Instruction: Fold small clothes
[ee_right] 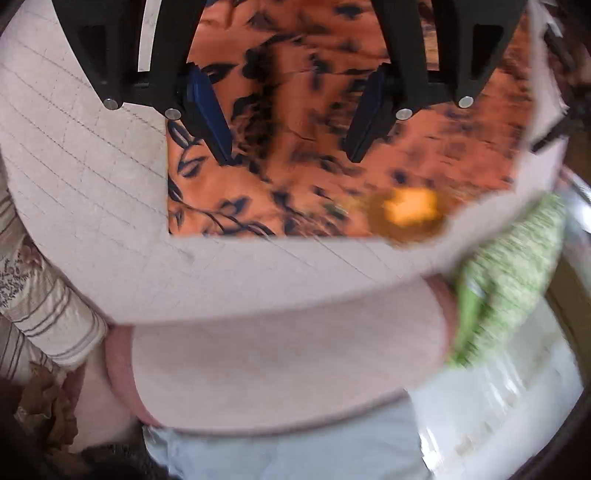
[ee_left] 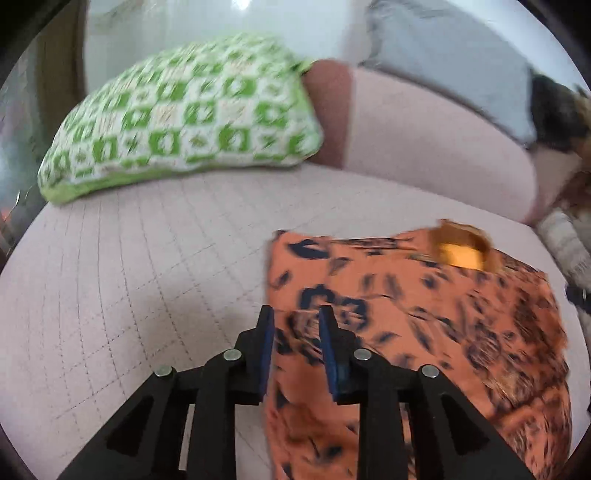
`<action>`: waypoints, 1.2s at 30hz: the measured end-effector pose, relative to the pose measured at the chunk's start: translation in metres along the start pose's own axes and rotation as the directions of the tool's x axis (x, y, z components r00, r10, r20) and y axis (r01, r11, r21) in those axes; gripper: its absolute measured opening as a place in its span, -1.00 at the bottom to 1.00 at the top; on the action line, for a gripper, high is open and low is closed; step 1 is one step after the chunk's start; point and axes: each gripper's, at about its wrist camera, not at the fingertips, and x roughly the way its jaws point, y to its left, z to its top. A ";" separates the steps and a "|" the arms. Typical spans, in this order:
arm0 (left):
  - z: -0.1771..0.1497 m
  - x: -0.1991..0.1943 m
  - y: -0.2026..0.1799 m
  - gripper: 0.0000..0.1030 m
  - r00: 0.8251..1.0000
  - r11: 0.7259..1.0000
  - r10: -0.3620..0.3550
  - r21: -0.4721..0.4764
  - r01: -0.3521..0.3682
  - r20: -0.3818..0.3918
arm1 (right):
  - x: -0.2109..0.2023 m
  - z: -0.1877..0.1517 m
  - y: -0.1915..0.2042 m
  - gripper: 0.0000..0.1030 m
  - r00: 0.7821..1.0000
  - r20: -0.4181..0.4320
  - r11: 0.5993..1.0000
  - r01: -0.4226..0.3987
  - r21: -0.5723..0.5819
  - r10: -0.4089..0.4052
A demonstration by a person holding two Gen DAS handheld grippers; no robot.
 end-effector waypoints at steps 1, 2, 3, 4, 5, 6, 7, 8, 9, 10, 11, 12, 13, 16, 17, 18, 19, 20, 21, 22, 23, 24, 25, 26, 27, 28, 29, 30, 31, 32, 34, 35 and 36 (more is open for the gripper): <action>-0.005 -0.004 -0.003 -0.33 1.000 1.000 -0.007 0.015 0.007 0.000 | -0.005 -0.004 0.003 0.32 0.992 -0.012 0.991 -0.126 0.041 0.127; -0.015 -0.001 -0.007 -0.30 1.000 1.000 -0.002 0.031 0.002 -0.026 | -0.002 -0.008 0.004 0.37 0.976 -0.032 0.975 -0.212 0.072 0.214; -0.020 0.006 -0.008 -0.30 0.998 0.999 0.022 0.041 -0.020 -0.063 | 0.008 -0.017 0.003 0.44 0.958 -0.063 0.956 -0.271 0.113 0.279; -0.030 0.017 -0.006 -0.29 0.992 0.997 0.068 0.048 -0.063 -0.109 | 0.023 -0.026 0.005 0.50 0.955 -0.098 0.954 -0.266 0.135 0.280; -0.037 0.033 -0.001 -0.23 0.981 0.996 0.085 0.037 -0.080 -0.177 | 0.050 -0.038 -0.004 0.65 0.951 -0.193 0.963 -0.209 0.170 0.240; -0.039 0.030 0.005 -0.20 0.987 0.998 0.056 -0.015 -0.059 -0.149 | 0.070 -0.049 -0.017 0.57 0.942 -0.246 0.960 -0.177 0.219 0.230; -0.037 0.023 0.006 -0.20 0.986 0.997 0.060 -0.032 -0.066 -0.153 | 0.063 -0.048 -0.021 0.53 0.950 -0.195 0.950 -0.191 0.245 0.242; -0.034 0.013 0.006 -0.20 0.986 0.996 0.062 -0.048 -0.070 -0.153 | 0.050 -0.044 -0.017 0.52 0.954 -0.168 0.946 -0.199 0.257 0.247; -0.032 -0.001 0.005 -0.20 0.993 0.997 0.038 -0.058 -0.045 -0.113 | 0.036 -0.040 -0.012 0.52 0.957 -0.148 0.947 -0.207 0.245 0.248; -0.032 -0.014 0.004 -0.18 0.997 0.998 0.026 -0.051 -0.029 -0.070 | 0.014 -0.037 -0.002 0.52 0.958 -0.093 0.949 -0.249 0.191 0.270; -0.034 -0.027 0.000 -0.13 0.999 0.999 0.033 -0.031 -0.034 -0.033 | 0.003 -0.035 0.002 0.55 0.956 -0.063 0.948 -0.273 0.163 0.286; -0.037 -0.030 -0.003 -0.09 0.999 0.999 0.039 -0.019 -0.040 -0.024 | -0.003 -0.036 0.005 0.63 0.951 -0.055 0.944 -0.295 0.147 0.305; -0.041 -0.028 -0.006 -0.03 0.998 0.999 0.048 -0.008 -0.048 -0.035 | 0.001 -0.038 0.011 0.68 0.945 -0.068 0.940 -0.306 0.147 0.319; -0.054 0.012 0.001 0.02 0.976 0.995 0.084 -0.028 -0.092 -0.202 | 0.045 -0.063 -0.023 0.70 0.938 -0.232 0.942 -0.193 0.274 0.259; -0.052 0.007 0.002 0.02 0.981 0.994 0.087 -0.054 -0.098 -0.175 | 0.046 -0.065 -0.031 0.63 0.937 -0.207 0.925 -0.206 0.319 0.280; -0.049 -0.001 -0.001 0.01 0.981 0.992 0.098 -0.058 -0.109 -0.170 | 0.039 -0.061 -0.031 0.62 0.942 -0.176 0.922 -0.219 0.320 0.285; -0.046 -0.011 -0.003 0.01 0.987 0.994 0.088 -0.056 -0.096 -0.134 | 0.030 -0.054 -0.024 0.62 0.949 -0.161 0.935 -0.219 0.280 0.271; -0.044 -0.021 -0.008 0.04 0.994 0.996 0.072 -0.045 -0.075 -0.078 | 0.018 -0.045 -0.013 0.62 0.960 -0.125 0.953 -0.220 0.209 0.249; -0.041 -0.028 -0.013 0.05 0.997 0.997 0.076 -0.018 -0.076 -0.032 | 0.013 -0.036 0.000 0.62 0.963 -0.106 0.961 -0.230 0.154 0.248; -0.039 -0.030 -0.017 0.11 0.996 0.996 0.086 0.002 -0.086 -0.008 | 0.014 -0.032 0.008 0.62 0.959 -0.103 0.958 -0.248 0.140 0.264; -0.039 -0.028 -0.019 0.22 0.996 0.996 0.086 0.008 -0.086 0.000 | 0.019 -0.022 0.017 0.62 0.947 -0.102 0.948 -0.291 0.130 0.305; -0.040 -0.019 -0.019 0.26 0.997 0.997 0.076 0.005 -0.076 -0.013 | 0.022 -0.011 0.021 0.63 0.941 -0.098 0.942 -0.312 0.123 0.324; -0.038 -0.003 -0.016 0.27 0.996 0.997 0.072 -0.006 -0.072 -0.054 | 0.030 -0.004 0.024 0.63 0.943 -0.093 0.944 -0.310 0.113 0.320; -0.042 0.016 -0.010 0.30 0.988 0.996 0.085 -0.019 -0.088 -0.126 | 0.044 -0.002 0.023 0.67 0.946 -0.102 0.949 -0.295 0.115 0.307; -0.048 0.030 -0.005 0.34 0.983 0.995 0.083 -0.041 -0.091 -0.164 | 0.063 -0.002 0.021 0.71 0.952 -0.129 0.957 -0.263 0.123 0.278; -0.049 0.026 -0.004 0.37 0.990 0.995 0.077 -0.051 -0.083 -0.115 | 0.089 -0.006 0.010 0.71 0.958 -0.192 0.970 -0.184 0.160 0.213; -0.049 0.023 -0.006 0.36 0.990 0.995 0.082 -0.044 -0.087 -0.115 | 0.095 -0.009 0.001 0.70 0.959 -0.160 0.956 -0.196 0.220 0.234; -0.050 0.018 -0.007 0.36 0.988 0.995 0.083 -0.036 -0.088 -0.127 | 0.085 -0.007 0.003 0.70 0.966 -0.120 0.953 -0.200 0.227 0.231; -0.050 0.011 -0.007 0.36 0.990 0.996 0.074 -0.035 -0.078 -0.119 | 0.073 -0.003 0.010 0.70 0.966 -0.115 0.955 -0.202 0.218 0.231; -0.052 0.004 -0.006 0.36 0.991 0.997 0.074 -0.031 -0.077 -0.108 | 0.066 -0.003 0.016 0.70 0.962 -0.112 0.953 -0.223 0.206 0.250; -0.057 -0.016 -0.006 0.36 0.993 0.995 0.090 -0.036 -0.093 -0.075 | 0.035 -0.008 0.026 0.70 0.965 -0.096 0.961 -0.226 0.158 0.243; -0.060 -0.028 -0.007 0.36 0.995 0.995 0.085 -0.054 -0.088 -0.058 | 0.021 -0.012 0.032 0.70 0.967 -0.084 0.965 -0.230 0.123 0.241; -0.059 -0.035 0.001 0.37 0.996 0.994 0.072 -0.083 -0.075 -0.045 | 0.003 -0.020 0.033 0.70 0.967 -0.077 0.968 -0.234 0.092 0.241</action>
